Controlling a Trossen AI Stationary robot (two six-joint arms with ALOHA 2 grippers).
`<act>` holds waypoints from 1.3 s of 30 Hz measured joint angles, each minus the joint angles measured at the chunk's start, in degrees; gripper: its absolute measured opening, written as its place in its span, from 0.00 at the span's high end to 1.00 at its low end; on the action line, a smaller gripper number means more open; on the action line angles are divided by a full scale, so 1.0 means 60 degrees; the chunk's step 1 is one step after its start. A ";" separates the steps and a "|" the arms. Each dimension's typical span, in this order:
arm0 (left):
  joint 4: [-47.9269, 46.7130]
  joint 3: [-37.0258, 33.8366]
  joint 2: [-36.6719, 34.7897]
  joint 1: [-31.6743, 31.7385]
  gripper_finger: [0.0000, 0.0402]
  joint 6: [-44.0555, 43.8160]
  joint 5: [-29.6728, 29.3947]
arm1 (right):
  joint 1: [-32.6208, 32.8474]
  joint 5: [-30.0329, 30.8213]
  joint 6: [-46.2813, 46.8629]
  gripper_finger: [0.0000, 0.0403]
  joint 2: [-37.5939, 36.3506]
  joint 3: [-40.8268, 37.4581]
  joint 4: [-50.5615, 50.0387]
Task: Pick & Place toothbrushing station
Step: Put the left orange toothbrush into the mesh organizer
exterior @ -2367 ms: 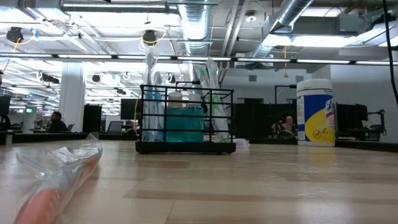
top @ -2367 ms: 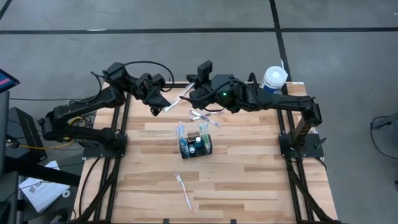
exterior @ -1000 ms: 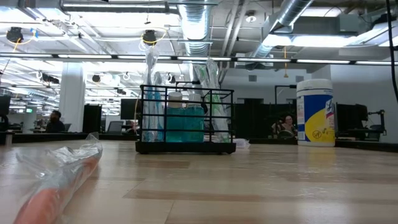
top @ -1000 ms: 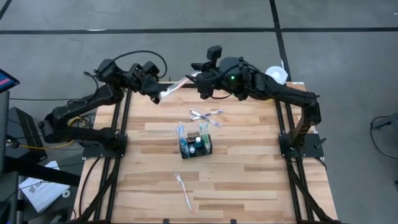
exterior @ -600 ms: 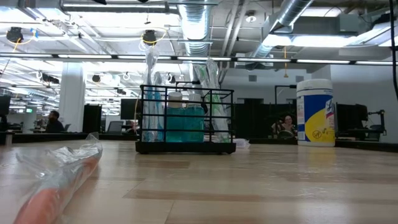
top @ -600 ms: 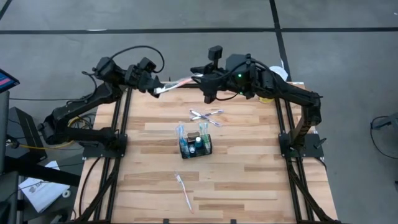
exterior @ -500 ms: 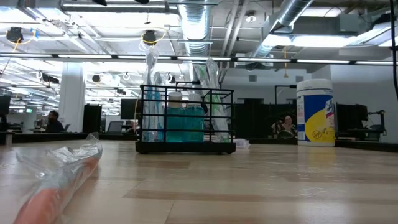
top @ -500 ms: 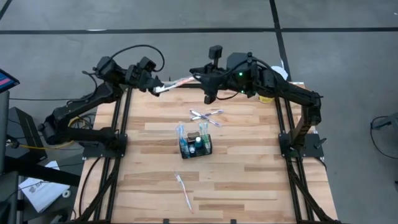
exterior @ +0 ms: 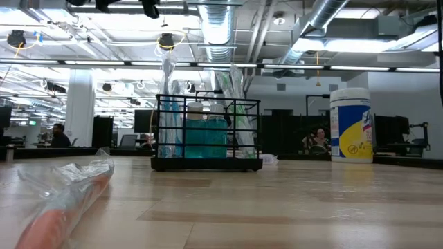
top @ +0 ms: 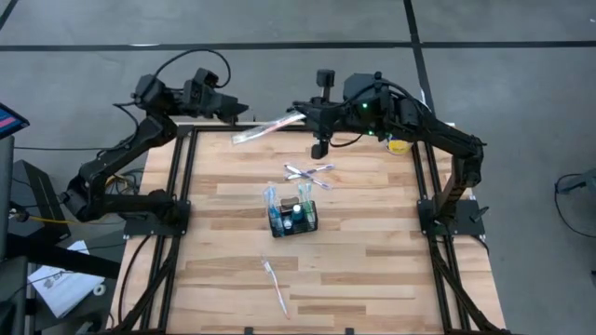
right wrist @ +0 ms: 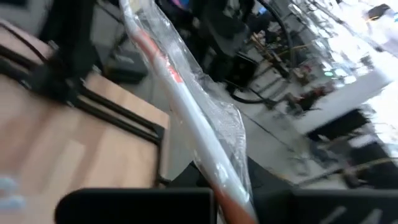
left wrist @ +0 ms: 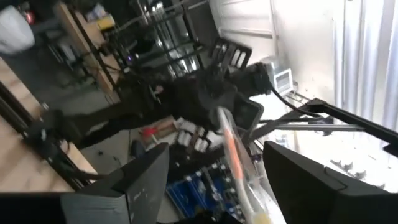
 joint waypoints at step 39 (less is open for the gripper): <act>0.2021 0.0018 -0.0897 0.0019 0.49 0.8164 -0.3443 | -0.0861 -0.3942 1.2039 1.00 0.1563 -0.2558 0.9995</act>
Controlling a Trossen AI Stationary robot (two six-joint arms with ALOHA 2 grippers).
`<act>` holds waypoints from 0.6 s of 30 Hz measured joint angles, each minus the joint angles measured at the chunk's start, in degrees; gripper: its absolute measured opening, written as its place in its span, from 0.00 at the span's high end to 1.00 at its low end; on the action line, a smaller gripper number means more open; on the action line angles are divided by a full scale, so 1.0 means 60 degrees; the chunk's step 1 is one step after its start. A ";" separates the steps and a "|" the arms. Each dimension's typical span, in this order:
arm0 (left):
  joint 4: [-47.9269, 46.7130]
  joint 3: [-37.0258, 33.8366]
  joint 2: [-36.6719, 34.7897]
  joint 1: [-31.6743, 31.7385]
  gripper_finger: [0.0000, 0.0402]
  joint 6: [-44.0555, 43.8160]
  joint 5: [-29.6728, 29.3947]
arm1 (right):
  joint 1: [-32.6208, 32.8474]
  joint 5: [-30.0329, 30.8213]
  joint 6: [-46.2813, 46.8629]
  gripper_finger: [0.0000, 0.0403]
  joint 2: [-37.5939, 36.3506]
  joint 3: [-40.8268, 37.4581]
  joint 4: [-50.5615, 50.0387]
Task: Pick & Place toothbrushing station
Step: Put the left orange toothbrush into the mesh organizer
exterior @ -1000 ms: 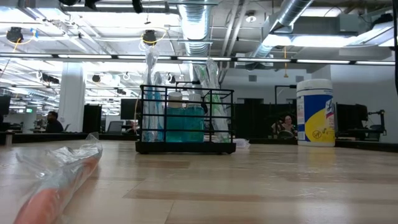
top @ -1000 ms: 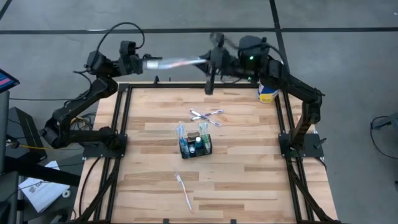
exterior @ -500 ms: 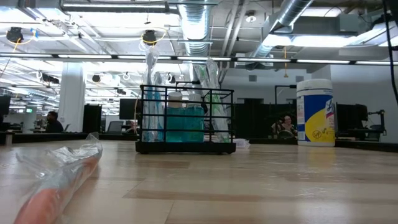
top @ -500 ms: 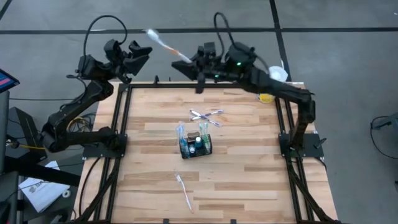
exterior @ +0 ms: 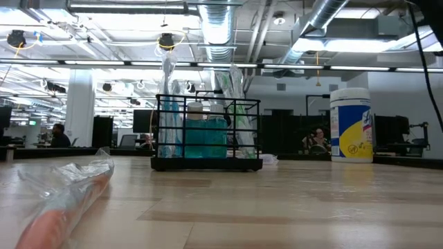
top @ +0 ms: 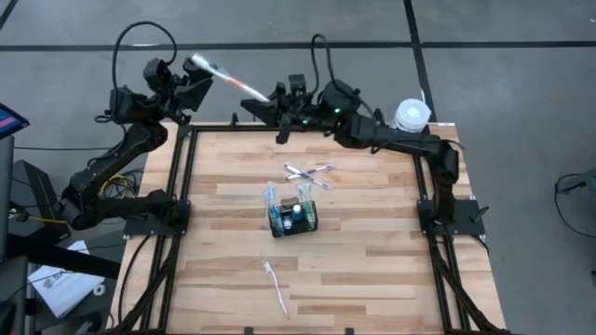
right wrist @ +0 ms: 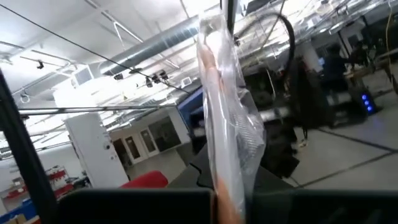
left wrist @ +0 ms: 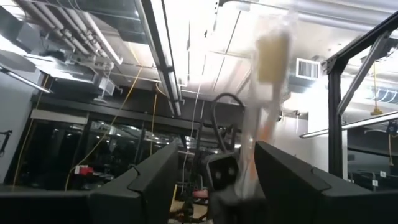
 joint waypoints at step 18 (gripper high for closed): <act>0.0689 0.0590 0.0005 -0.0004 0.49 -0.0502 0.0015 | 0.0002 -0.0352 0.0123 1.00 0.0346 -0.0004 0.0340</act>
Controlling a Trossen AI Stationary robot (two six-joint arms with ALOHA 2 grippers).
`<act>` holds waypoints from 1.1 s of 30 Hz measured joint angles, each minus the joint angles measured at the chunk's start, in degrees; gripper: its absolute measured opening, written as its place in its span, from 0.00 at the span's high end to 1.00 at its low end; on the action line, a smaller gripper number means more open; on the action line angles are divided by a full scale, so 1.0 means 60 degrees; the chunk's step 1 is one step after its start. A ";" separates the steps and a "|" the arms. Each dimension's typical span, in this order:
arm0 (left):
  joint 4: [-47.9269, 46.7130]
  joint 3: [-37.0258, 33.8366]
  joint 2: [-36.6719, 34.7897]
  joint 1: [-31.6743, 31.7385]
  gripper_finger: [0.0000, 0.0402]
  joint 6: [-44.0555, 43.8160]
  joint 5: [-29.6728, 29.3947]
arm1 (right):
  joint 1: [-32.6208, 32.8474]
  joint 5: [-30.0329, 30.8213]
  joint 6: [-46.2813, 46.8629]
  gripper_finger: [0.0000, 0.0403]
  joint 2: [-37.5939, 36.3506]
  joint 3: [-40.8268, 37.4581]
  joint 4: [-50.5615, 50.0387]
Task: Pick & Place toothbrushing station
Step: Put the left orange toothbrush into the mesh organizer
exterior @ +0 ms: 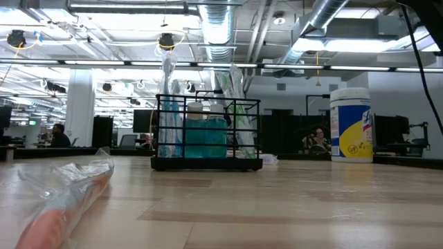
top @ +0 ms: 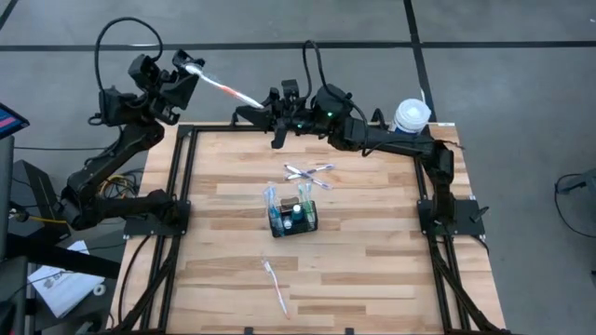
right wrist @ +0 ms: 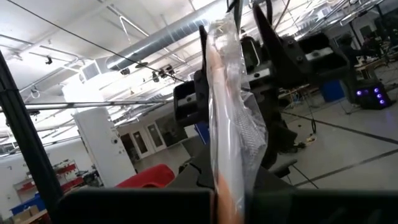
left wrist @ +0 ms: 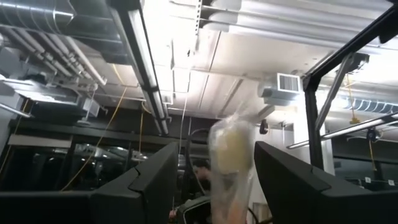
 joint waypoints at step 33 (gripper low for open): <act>-0.0049 0.0073 0.0350 -0.0404 1.00 0.0012 0.0226 | 0.0153 -0.0674 0.0012 1.00 0.0000 0.0000 0.0009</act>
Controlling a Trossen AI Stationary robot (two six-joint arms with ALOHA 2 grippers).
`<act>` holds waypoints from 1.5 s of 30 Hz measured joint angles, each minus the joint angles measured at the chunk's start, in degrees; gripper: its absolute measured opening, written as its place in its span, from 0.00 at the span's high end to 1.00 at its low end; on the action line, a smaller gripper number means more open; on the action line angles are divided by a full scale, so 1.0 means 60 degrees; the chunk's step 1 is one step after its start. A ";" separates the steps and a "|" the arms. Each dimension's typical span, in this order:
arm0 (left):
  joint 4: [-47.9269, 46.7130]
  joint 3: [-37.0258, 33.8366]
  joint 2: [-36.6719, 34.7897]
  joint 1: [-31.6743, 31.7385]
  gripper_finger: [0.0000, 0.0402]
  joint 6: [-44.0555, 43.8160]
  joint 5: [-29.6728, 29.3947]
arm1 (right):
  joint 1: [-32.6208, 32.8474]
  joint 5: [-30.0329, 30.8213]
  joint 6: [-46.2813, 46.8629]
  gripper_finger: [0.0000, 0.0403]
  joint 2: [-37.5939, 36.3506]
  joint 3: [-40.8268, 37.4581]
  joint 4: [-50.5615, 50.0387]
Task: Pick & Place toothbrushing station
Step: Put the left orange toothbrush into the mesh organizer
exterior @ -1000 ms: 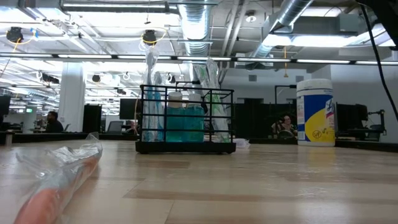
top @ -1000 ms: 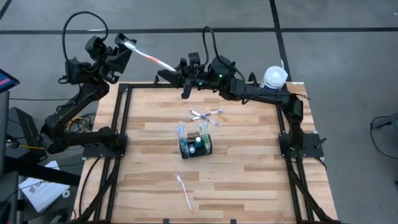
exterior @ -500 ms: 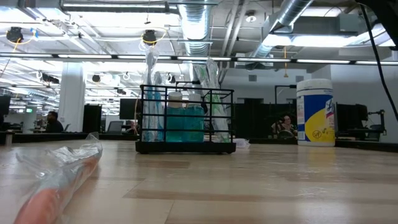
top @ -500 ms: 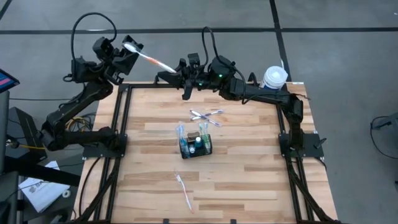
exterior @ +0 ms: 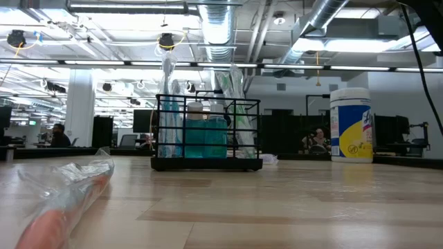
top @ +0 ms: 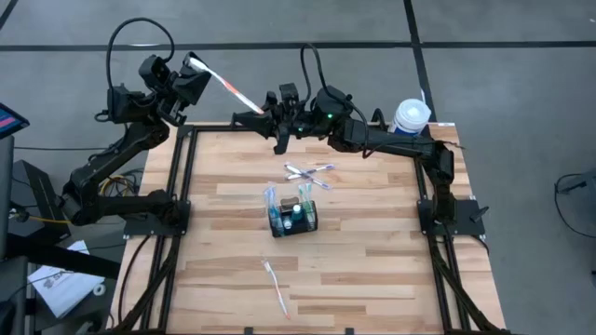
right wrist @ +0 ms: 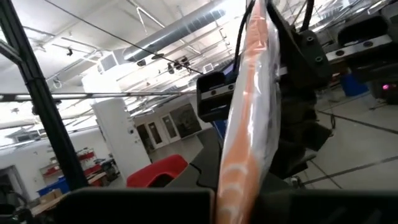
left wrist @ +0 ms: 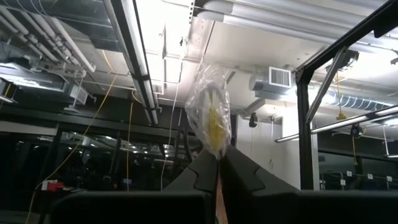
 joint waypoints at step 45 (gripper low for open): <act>-0.8196 -0.0708 -0.0829 0.0540 1.00 0.3742 0.3690 | -0.1617 -0.2354 -0.3261 0.60 -0.2196 0.0004 -1.0373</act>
